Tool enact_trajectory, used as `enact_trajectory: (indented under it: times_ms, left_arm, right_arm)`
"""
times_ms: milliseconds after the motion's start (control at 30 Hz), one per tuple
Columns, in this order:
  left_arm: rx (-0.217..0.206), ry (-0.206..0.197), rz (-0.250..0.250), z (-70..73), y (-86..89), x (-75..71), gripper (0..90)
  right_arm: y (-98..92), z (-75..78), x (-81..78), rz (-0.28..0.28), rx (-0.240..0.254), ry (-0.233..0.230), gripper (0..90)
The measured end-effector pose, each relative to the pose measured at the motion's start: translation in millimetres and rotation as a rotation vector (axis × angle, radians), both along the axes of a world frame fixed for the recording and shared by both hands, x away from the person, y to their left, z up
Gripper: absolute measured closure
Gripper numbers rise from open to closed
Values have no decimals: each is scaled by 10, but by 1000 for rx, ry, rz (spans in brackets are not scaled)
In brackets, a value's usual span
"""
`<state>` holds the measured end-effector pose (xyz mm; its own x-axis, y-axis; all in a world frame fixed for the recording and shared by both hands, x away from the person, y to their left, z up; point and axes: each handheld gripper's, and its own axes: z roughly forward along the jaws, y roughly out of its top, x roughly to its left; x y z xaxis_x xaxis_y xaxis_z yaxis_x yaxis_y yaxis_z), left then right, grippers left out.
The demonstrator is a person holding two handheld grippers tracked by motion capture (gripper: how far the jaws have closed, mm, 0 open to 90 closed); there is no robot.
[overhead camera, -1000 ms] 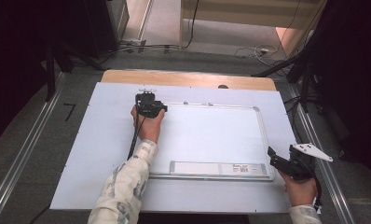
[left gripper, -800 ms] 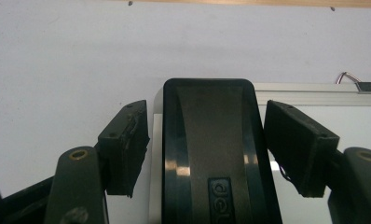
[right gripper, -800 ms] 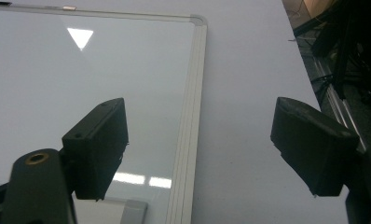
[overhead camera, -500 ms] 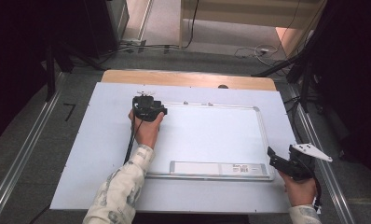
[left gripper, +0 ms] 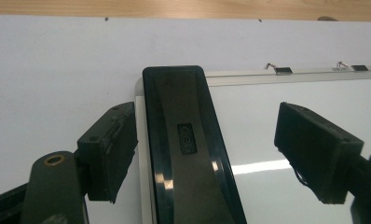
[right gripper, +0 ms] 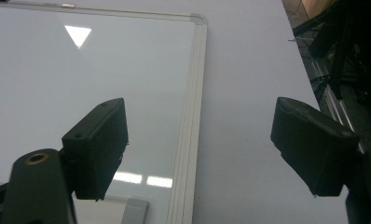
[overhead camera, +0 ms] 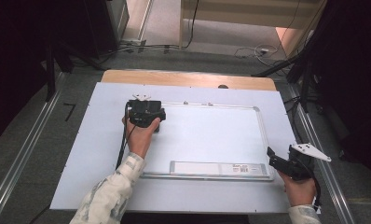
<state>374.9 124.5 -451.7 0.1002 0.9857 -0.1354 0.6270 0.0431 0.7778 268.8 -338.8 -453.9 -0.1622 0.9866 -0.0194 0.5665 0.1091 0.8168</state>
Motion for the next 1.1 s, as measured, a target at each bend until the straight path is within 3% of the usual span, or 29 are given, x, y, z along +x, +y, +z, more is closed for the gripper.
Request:
enact_trajectory:
  times_ms: [333,567,1100]
  left_arm:
    - [-21,-10,-31,29,80,-207,208]
    - [-31,-20,-27,43,206,-328,206]
    - [-6,-19,-24,-7,442,-660,199]
  right_arm:
    - [4,-2,2,2,-3,1,175]
    - [12,-4,2,1,-3,5,175]
    - [9,-3,1,1,-3,3,175]
